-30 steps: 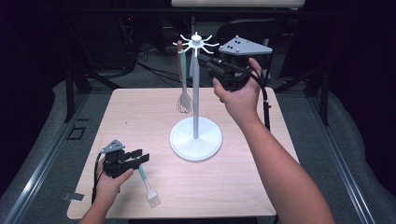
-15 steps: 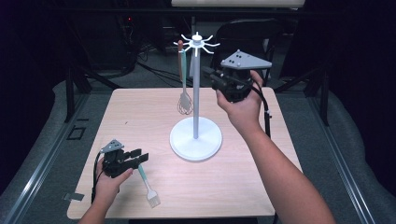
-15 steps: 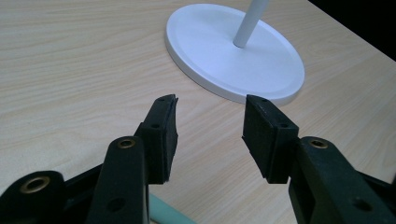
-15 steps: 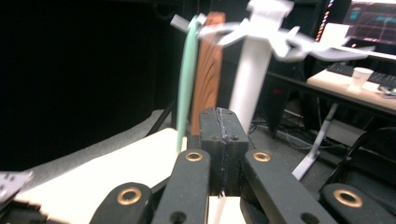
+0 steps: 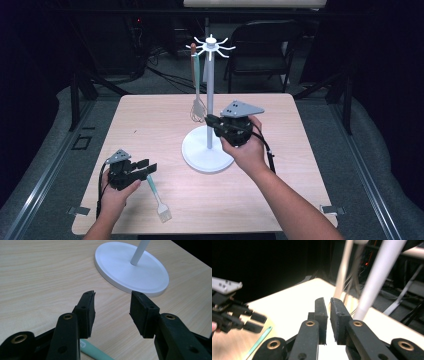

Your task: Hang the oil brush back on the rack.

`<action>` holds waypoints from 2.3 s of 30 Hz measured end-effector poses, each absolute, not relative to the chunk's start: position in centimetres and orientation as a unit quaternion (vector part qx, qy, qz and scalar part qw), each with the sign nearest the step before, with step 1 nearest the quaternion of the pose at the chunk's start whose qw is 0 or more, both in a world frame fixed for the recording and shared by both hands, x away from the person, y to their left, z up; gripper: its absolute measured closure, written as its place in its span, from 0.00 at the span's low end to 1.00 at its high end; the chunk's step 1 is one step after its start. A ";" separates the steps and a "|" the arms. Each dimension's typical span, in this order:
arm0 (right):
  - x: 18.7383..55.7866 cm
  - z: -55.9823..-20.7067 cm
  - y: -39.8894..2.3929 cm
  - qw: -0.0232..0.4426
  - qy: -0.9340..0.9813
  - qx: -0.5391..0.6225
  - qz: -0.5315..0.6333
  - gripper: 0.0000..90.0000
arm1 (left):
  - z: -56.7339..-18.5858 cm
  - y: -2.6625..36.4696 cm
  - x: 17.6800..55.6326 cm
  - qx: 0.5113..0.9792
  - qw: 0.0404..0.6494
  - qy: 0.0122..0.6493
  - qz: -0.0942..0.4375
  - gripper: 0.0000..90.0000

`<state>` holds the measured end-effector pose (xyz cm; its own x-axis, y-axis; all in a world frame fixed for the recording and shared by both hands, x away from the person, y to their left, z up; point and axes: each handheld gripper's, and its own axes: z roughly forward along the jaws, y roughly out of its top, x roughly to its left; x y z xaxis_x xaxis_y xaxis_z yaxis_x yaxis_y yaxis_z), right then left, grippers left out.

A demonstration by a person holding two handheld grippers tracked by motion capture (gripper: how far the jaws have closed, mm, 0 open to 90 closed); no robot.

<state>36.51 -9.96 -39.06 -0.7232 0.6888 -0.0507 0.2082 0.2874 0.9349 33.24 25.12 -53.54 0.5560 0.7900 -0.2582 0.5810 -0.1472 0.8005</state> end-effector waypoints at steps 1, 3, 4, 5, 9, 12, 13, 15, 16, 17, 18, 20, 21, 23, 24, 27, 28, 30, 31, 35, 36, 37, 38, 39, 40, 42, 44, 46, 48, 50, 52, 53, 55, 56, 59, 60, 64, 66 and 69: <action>36.4 -39.6 -9.7 0.225 0.770 0.293 0.521 0.93 | -53.5 25.1 33.2 0.749 0.466 0.458 0.112 0.61; 36.4 -40.2 -9.5 0.219 0.771 0.293 0.521 0.92 | -53.5 25.1 33.2 0.751 0.463 0.457 0.110 0.60; 36.3 -40.8 -9.3 0.214 0.773 0.294 0.519 0.92 | -53.6 25.1 33.2 0.748 0.465 0.459 0.113 0.61; 36.0 -42.0 -8.9 0.210 0.779 0.293 0.513 0.92 | -53.6 25.1 33.2 0.749 0.464 0.458 0.113 0.61; 35.5 -44.5 -8.2 0.203 0.795 0.289 0.494 0.91 | -53.7 25.1 33.2 0.749 0.464 0.459 0.114 0.61; 35.2 -46.4 -7.9 0.185 0.799 0.296 0.489 0.91 | -53.7 25.1 33.2 0.749 0.464 0.459 0.114 0.61; 35.1 -47.0 -7.8 0.180 0.800 0.300 0.487 0.91 | -53.7 25.1 33.2 0.749 0.464 0.459 0.114 0.61; 34.9 -48.3 -7.4 0.168 0.806 0.302 0.480 0.92 | -53.6 25.1 33.2 0.748 0.466 0.458 0.114 0.60; 34.7 -48.9 -7.2 0.164 0.810 0.301 0.475 0.92 | -53.6 25.1 33.2 0.748 0.466 0.458 0.114 0.61; 34.7 -48.9 -7.2 0.164 0.810 0.301 0.475 0.92 | -53.6 25.1 33.2 0.748 0.466 0.459 0.114 0.61; 34.6 -49.5 -7.0 0.160 0.814 0.301 0.471 0.92 | -53.7 25.1 33.2 0.748 0.465 0.459 0.115 0.60; 34.2 -51.3 -6.2 0.141 0.821 0.302 0.464 0.92 | -53.7 25.1 33.2 0.748 0.465 0.460 0.114 0.60; 34.2 -51.3 -6.2 0.141 0.821 0.302 0.464 0.92 | -53.7 25.1 33.2 0.749 0.464 0.460 0.114 0.60; 33.9 -52.4 -5.5 0.132 0.825 0.302 0.460 0.92 | -53.7 25.1 33.2 0.748 0.464 0.460 0.114 0.60; 33.8 -52.9 -5.1 0.128 0.829 0.299 0.455 0.92 | -53.7 25.1 33.2 0.748 0.465 0.459 0.115 0.60; 33.4 -53.9 -4.1 0.118 0.836 0.294 0.449 0.91 | -53.7 25.1 33.2 0.749 0.463 0.460 0.114 0.60; 33.2 -54.5 -3.3 0.111 0.838 0.292 0.448 0.91 | -53.8 25.1 33.3 0.748 0.463 0.461 0.115 0.60; 33.0 -54.9 -2.6 0.104 0.842 0.288 0.445 0.90 | -53.8 25.1 33.3 0.749 0.462 0.461 0.116 0.60; 32.9 -55.1 -2.2 0.101 0.843 0.286 0.445 0.90 | -53.8 25.1 33.3 0.749 0.462 0.461 0.117 0.60; 32.4 -55.9 -0.4 0.079 0.847 0.281 0.444 0.88 | -53.9 25.0 33.3 0.752 0.459 0.458 0.118 0.60; 32.2 -56.2 0.1 0.075 0.848 0.278 0.445 0.87 | -53.9 24.9 33.3 0.752 0.459 0.458 0.118 0.60; 32.0 -56.4 0.7 0.072 0.850 0.275 0.443 0.87 | -53.9 24.9 33.3 0.752 0.459 0.458 0.118 0.60; 31.9 -56.6 1.2 0.070 0.854 0.270 0.440 0.86 | -53.9 24.8 33.3 0.753 0.459 0.457 0.118 0.60; 31.9 -56.6 1.2 0.070 0.854 0.270 0.440 0.86 | -53.9 24.8 33.3 0.753 0.459 0.457 0.118 0.60; 31.7 -56.8 1.8 0.067 0.854 0.267 0.441 0.85 | -53.9 24.8 33.3 0.753 0.457 0.458 0.118 0.60; 31.4 -57.1 2.7 0.061 0.860 0.259 0.436 0.84 | -53.9 24.8 33.3 0.753 0.458 0.457 0.118 0.60; 31.1 -57.4 3.6 0.057 0.861 0.257 0.436 0.81 | -54.0 24.8 33.3 0.753 0.460 0.457 0.117 0.60; 30.9 -57.5 4.3 0.052 0.867 0.251 0.428 0.80 | -54.0 24.8 33.3 0.753 0.458 0.458 0.117 0.60; 30.6 -57.8 5.0 0.053 0.868 0.248 0.427 0.78 | -54.0 24.8 33.3 0.754 0.458 0.456 0.114 0.60; 30.5 -58.1 5.4 0.053 0.872 0.242 0.423 0.77 | -54.0 24.8 33.3 0.755 0.458 0.455 0.114 0.60; 30.3 -58.3 5.7 0.057 0.877 0.237 0.414 0.77 | -54.0 24.8 33.3 0.755 0.458 0.455 0.114 0.60; 30.1 -58.6 6.0 0.060 0.879 0.236 0.411 0.79 | -54.0 24.8 33.3 0.755 0.458 0.455 0.113 0.60; 30.1 -58.6 6.0 0.058 0.878 0.235 0.414 0.82 | -53.9 24.8 33.3 0.756 0.457 0.455 0.114 0.60; 30.1 -58.6 5.9 0.055 0.879 0.234 0.412 0.85 | -53.9 24.8 33.3 0.756 0.457 0.456 0.114 0.60; 30.3 -58.4 5.1 0.058 0.881 0.238 0.405 0.89 | -53.9 24.8 33.3 0.755 0.457 0.456 0.114 0.60; 30.4 -58.4 4.7 0.055 0.881 0.242 0.402 0.90 | -53.9 24.8 33.3 0.755 0.457 0.456 0.114 0.60; 30.8 -58.3 2.3 0.052 0.877 0.262 0.400 0.91 | -54.0 24.8 33.3 0.755 0.457 0.456 0.114 0.60; 30.8 -58.3 1.6 0.051 0.876 0.267 0.399 0.92 | -54.0 24.7 33.3 0.756 0.456 0.456 0.113 0.60; 30.7 -58.2 -0.5 0.052 0.873 0.279 0.396 0.92 | -54.0 24.5 33.2 0.754 0.459 0.456 0.115 0.60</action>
